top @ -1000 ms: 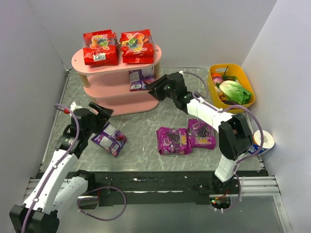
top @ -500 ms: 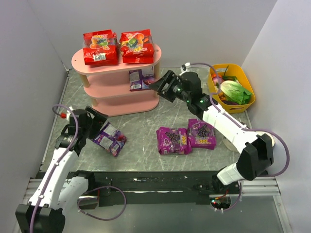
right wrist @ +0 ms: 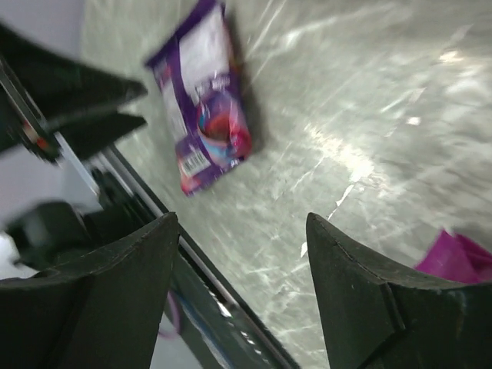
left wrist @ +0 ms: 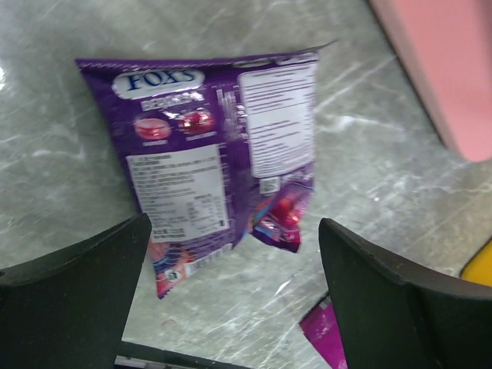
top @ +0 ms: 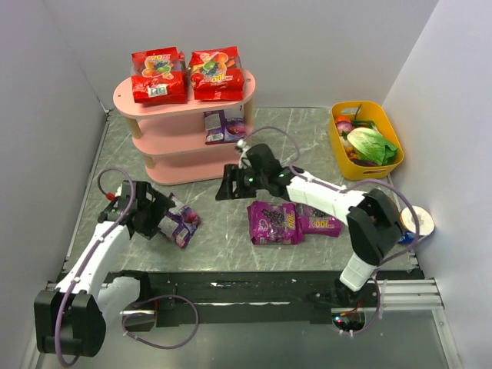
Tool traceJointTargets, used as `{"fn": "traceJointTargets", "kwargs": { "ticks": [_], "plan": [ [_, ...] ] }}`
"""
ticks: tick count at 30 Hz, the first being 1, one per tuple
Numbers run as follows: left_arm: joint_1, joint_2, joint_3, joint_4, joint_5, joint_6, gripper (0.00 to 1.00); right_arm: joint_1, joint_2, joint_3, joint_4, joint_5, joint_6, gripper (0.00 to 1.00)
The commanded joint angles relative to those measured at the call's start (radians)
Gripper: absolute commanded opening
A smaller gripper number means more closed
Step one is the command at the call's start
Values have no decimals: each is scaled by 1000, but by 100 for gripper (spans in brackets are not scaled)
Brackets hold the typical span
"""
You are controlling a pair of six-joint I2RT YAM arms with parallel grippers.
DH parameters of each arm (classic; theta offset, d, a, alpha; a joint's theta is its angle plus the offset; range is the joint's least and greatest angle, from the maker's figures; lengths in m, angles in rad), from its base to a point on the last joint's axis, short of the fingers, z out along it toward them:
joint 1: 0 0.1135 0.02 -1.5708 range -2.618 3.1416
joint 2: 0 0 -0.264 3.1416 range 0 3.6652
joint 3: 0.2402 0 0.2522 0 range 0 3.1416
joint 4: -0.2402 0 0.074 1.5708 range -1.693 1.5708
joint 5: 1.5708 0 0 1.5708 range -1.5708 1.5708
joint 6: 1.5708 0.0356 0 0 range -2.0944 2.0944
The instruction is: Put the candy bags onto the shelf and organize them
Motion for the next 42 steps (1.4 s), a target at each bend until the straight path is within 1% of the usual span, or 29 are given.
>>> {"fn": "traceJointTargets", "kwargs": {
  "ticks": [1, 5, 7, 11, 14, 15, 19, 20, 21, 22, 29, 32, 33, 35, 36, 38, 41, 42],
  "plan": [
    [5, 31, -35, 31, 15, -21, 95, 44, 100, 85, 9, -70, -154, 73],
    [5, 114, -58, 71, 55, -6, 92, 98, 204, 137, 29, -101, -236, 75],
    [5, 136, -72, 88, 63, 2, 90, 118, 264, 183, 37, -104, -245, 75],
    [5, 180, -89, 111, 80, 15, 88, 141, 329, 249, 37, -78, -271, 72],
    [5, 205, -96, 116, 89, 32, 84, 149, 367, 277, 38, -72, -274, 69],
    [5, 208, -102, 117, 95, 41, 81, 149, 376, 284, 40, -72, -271, 68],
    [4, 214, -104, 114, 92, 60, 73, 156, 431, 303, 40, -80, -265, 61],
    [4, 211, -102, 111, 89, 63, 72, 161, 436, 306, 38, -80, -265, 59],
    [4, 209, -101, 110, 86, 69, 70, 164, 444, 307, 40, -78, -267, 55],
    [4, 206, -102, 108, 88, 72, 69, 168, 453, 309, 37, -78, -268, 53],
    [4, 177, -101, 105, 84, 100, 64, 193, 453, 262, 48, -66, -257, 51],
    [4, 168, -102, 119, 95, 109, 61, 198, 447, 242, 48, -55, -248, 39],
    [4, 166, -104, 123, 97, 117, 59, 198, 445, 228, 46, -55, -244, 26],
    [4, 163, -99, 136, 100, 123, 58, 198, 427, 206, 58, -54, -234, 17],
    [4, 163, -98, 139, 103, 130, 57, 198, 421, 179, 60, -48, -233, 7],
    [4, 166, -95, 146, 104, 135, 56, 198, 393, 145, 75, -44, -224, 1],
    [4, 172, -87, 176, 129, 147, 56, 199, 346, 61, 116, -34, -213, 0],
    [4, 174, -87, 209, 155, 160, 56, 199, 331, 12, 130, -34, -208, 0]
  ]
}}
